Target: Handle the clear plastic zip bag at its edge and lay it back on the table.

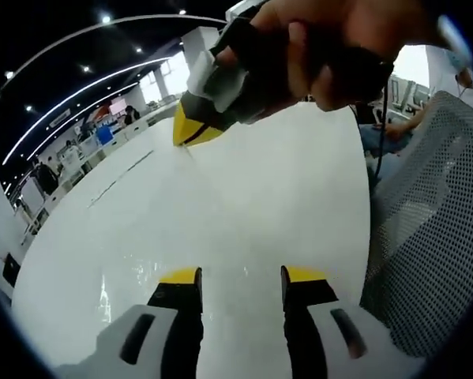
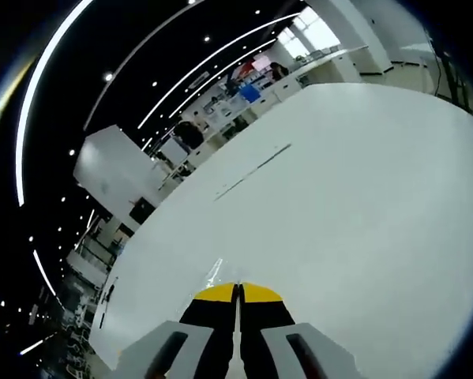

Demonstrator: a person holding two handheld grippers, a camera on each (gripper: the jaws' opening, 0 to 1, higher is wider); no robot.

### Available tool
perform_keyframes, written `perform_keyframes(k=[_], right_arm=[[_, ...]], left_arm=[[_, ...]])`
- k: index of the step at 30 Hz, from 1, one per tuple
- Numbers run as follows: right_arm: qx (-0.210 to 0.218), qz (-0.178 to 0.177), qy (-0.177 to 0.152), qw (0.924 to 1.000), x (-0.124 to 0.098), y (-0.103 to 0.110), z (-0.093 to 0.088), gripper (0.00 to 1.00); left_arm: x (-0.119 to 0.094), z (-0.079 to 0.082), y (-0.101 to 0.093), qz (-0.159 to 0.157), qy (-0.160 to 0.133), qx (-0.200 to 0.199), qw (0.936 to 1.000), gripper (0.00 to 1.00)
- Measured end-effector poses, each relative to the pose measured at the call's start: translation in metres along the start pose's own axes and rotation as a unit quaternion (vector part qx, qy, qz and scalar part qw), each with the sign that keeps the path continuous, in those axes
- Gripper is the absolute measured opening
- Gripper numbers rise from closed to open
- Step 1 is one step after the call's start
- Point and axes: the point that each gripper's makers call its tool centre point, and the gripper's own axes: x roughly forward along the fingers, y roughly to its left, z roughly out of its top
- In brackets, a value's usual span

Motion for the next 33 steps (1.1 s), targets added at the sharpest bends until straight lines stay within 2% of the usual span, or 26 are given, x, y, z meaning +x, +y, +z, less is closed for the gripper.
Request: perform_keyframes(k=[5,14,21,24,27,29,33], right_arm=[[-0.004,-0.002,0.002,1.0,-0.004,-0.001,-0.002,0.0],[-0.012,-0.007,0.009,0.9999,-0.015,-0.008,-0.009,0.0],[-0.01,-0.013,0.014,0.9998,-0.024,-0.013,-0.018,0.0],[-0.014,-0.013,0.014,0.9997,-0.03,-0.012,-0.02,0.0],[-0.018,-0.011,0.018,0.9996,-0.033,-0.011,-0.023,0.0],[-0.023,-0.01,0.022,0.9994,-0.035,-0.011,-0.026,0.0],[-0.051,-0.013,0.039,0.9978,-0.039,-0.013,-0.036,0.0]], left_arm=[[-0.008,0.002,0.004,-0.003,0.001,0.014,0.9999,0.18],[-0.016,0.003,0.012,-0.003,0.008,0.045,0.999,0.08],[-0.023,0.005,0.018,-0.006,0.02,0.089,0.9958,0.01],[-0.025,0.004,0.023,-0.005,0.027,0.101,0.9945,0.0],[-0.026,-0.002,0.029,-0.008,0.046,0.112,0.9926,0.0],[-0.028,-0.002,0.033,-0.008,0.047,0.115,0.9923,0.0],[-0.029,-0.006,0.035,-0.026,0.054,0.121,0.9909,0.0]])
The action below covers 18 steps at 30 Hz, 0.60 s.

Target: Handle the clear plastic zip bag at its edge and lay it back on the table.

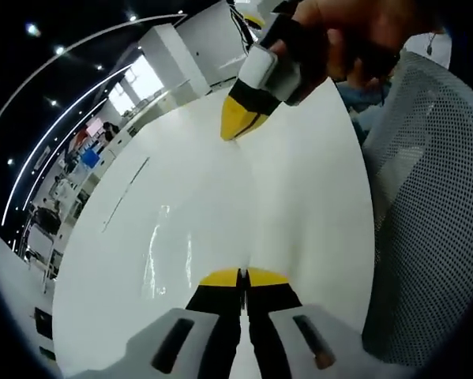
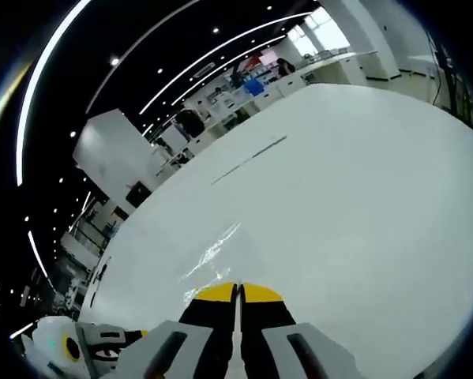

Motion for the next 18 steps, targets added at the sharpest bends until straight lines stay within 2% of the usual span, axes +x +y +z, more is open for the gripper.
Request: perform_keyframes(k=[2,5,7,10,14,18], right_arm=[[-0.036,-0.005,0.008,0.9993,-0.002,-0.003,-0.005,0.0],[-0.074,0.005,0.025,0.9969,-0.006,0.001,-0.012,0.0],[-0.111,0.017,0.047,0.9926,-0.008,0.003,-0.017,0.05],[-0.142,0.03,0.049,0.9882,-0.011,0.007,-0.016,0.1],[-0.198,0.038,0.051,0.9781,-0.015,0.008,-0.01,0.13],[-0.257,0.067,0.069,0.9618,-0.02,0.017,-0.01,0.15]], left_arm=[[0.0,-0.002,0.0,-0.009,0.0,0.007,0.9999,0.0],[-0.001,-0.004,-0.001,-0.017,0.0,0.026,0.9995,0.0],[-0.001,-0.005,-0.001,-0.019,-0.002,0.033,0.9993,0.0],[-0.001,-0.007,-0.004,-0.03,0.003,0.048,0.9984,0.0],[-0.002,-0.007,-0.007,-0.038,0.008,0.07,0.9968,0.0],[-0.006,-0.001,-0.01,-0.042,0.005,0.092,0.9948,0.0]])
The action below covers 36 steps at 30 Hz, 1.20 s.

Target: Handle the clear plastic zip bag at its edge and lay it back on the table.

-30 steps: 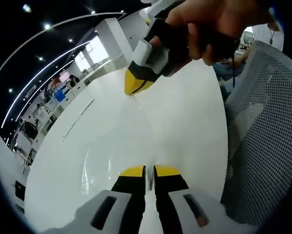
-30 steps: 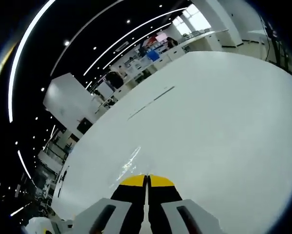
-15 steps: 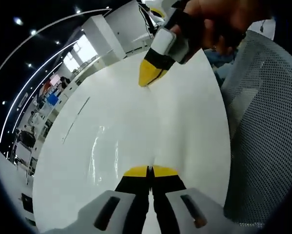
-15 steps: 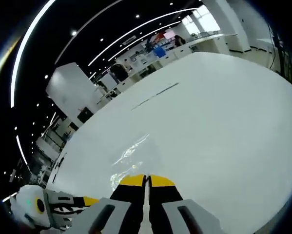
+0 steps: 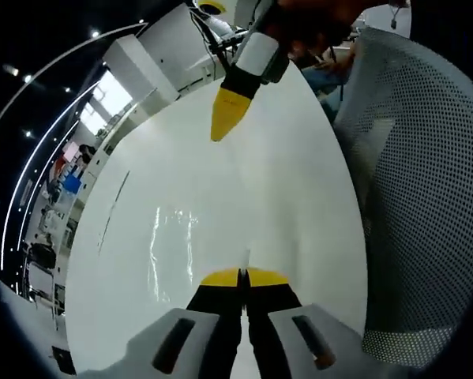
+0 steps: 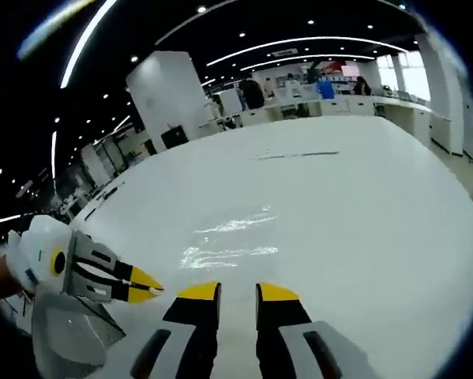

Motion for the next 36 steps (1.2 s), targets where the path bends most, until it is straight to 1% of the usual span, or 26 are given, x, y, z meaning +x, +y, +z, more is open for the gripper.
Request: perform_keyframes(k=[1,4,5,6,9,10,12,15,16,18,21,22,25,26,27,28,30,31,34,36], right_arm=[[-0.011,0.004,0.003,0.9999,0.001,0.001,-0.001,0.16],[-0.038,0.038,0.011,0.9985,-0.001,0.014,0.002,0.16],[-0.04,0.041,0.013,0.9983,0.0,0.015,0.002,0.16],[-0.058,0.056,0.02,0.9965,0.001,0.02,0.001,0.16],[-0.089,0.084,0.033,0.9919,-0.001,0.032,0.0,0.16],[-0.098,0.095,0.032,0.9902,0.0,0.036,0.001,0.16],[-0.11,0.111,0.039,0.987,0.002,0.044,-0.002,0.16],[-0.124,0.123,0.043,0.9836,0.004,0.05,-0.004,0.16],[-0.132,0.138,0.042,0.9807,0.005,0.056,-0.004,0.16],[-0.144,0.145,0.043,0.9779,0.007,0.06,-0.004,0.16],[-0.172,0.157,0.045,0.9715,0.011,0.064,-0.002,0.16],[-0.189,0.163,0.044,0.9675,0.013,0.067,-0.002,0.16],[-0.215,0.175,0.049,0.9594,0.016,0.072,-0.004,0.16],[-0.23,0.186,0.055,0.9537,0.016,0.075,-0.006,0.15],[-0.237,0.191,0.055,0.9511,0.016,0.078,-0.006,0.15],[-0.253,0.196,0.052,0.946,0.016,0.081,-0.005,0.15],[-0.265,0.204,0.054,0.9407,0.016,0.086,-0.006,0.15],[-0.267,0.208,0.056,0.9394,0.016,0.088,-0.006,0.15],[-0.288,0.213,0.06,0.9316,0.016,0.09,-0.007,0.14],[-0.293,0.217,0.064,0.9288,0.016,0.091,-0.008,0.14]], left_arm=[[-0.001,0.002,0.0,-0.001,0.0,0.004,1.0,0.0],[-0.003,0.007,0.0,-0.004,-0.002,0.015,0.9999,0.0],[-0.004,0.008,0.0,-0.007,-0.002,0.016,0.9998,0.0],[-0.005,0.009,0.0,-0.009,-0.002,0.017,0.9998,0.0],[-0.008,0.011,0.0,-0.019,-0.002,0.023,0.9995,0.0],[-0.009,0.011,0.0,-0.024,-0.003,0.024,0.9994,0.0],[-0.01,0.013,0.0,-0.031,-0.006,0.025,0.9992,0.0],[-0.011,0.013,0.0,-0.039,-0.008,0.024,0.9989,0.0],[-0.011,0.013,-0.001,-0.043,-0.007,0.027,0.9987,0.0],[-0.012,0.012,-0.002,-0.049,-0.006,0.027,0.9984,0.0],[-0.013,0.013,-0.002,-0.056,-0.009,0.026,0.9981,0.0],[-0.013,0.013,-0.002,-0.057,-0.009,0.026,0.998,0.0],[-0.014,0.014,-0.001,-0.063,-0.011,0.027,0.9976,0.0],[-0.015,0.014,-0.001,-0.065,-0.013,0.027,0.9974,0.0],[-0.016,0.015,0.0,-0.067,-0.014,0.026,0.9973,0.0],[-0.016,0.015,0.001,-0.069,-0.017,0.026,0.9971,0.0],[-0.017,0.015,0.0,-0.076,-0.02,0.03,0.9964,0.0],[-0.017,0.015,0.0,-0.078,-0.019,0.033,0.9963,0.0],[-0.018,0.015,0.0,-0.086,-0.018,0.037,0.9954,0.0],[-0.018,0.015,0.0,-0.091,-0.018,0.039,0.995,0.0]])
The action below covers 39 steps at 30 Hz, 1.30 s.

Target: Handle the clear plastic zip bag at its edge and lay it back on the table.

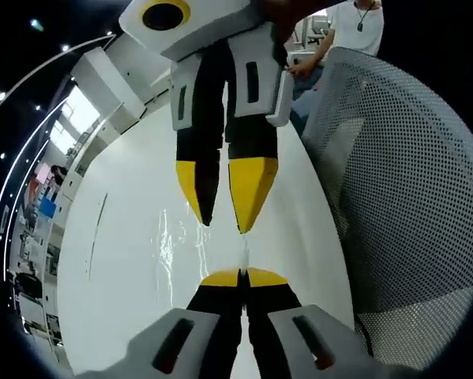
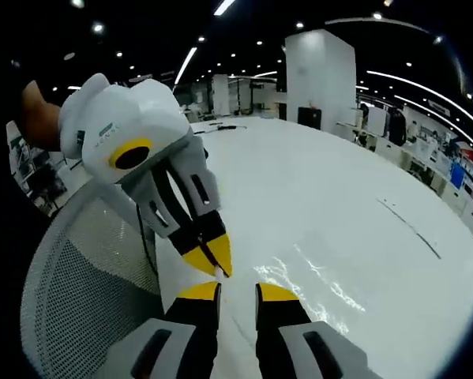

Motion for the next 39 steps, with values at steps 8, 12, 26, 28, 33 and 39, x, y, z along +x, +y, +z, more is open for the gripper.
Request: perform_keyframes(k=[8,12,26,28,33,39], right_arm=[[-0.037,0.015,0.018,0.999,0.005,0.01,0.0,0.13],[-0.048,0.016,0.032,0.9982,0.009,0.009,-0.003,0.12],[-0.064,0.021,0.07,0.9953,0.021,0.009,-0.012,0.09],[-0.07,0.018,0.079,0.9942,0.02,0.013,-0.013,0.07],[-0.082,0.015,0.09,0.9925,0.023,0.012,-0.016,0.04],[-0.113,0.01,0.104,0.9881,0.024,0.014,-0.021,0.0]], left_arm=[[-0.001,0.002,-0.001,-0.023,-0.004,-0.003,0.9997,0.0],[0.002,0.001,-0.005,-0.04,-0.001,-0.003,0.9992,0.0],[0.007,0.006,-0.009,-0.066,-0.001,-0.02,0.9976,0.0],[0.009,0.007,-0.008,-0.067,-0.002,-0.035,0.9971,0.0],[0.011,0.006,-0.009,-0.072,0.007,-0.038,0.9966,0.0],[0.013,0.007,-0.01,-0.079,0.02,-0.041,0.9958,0.0]])
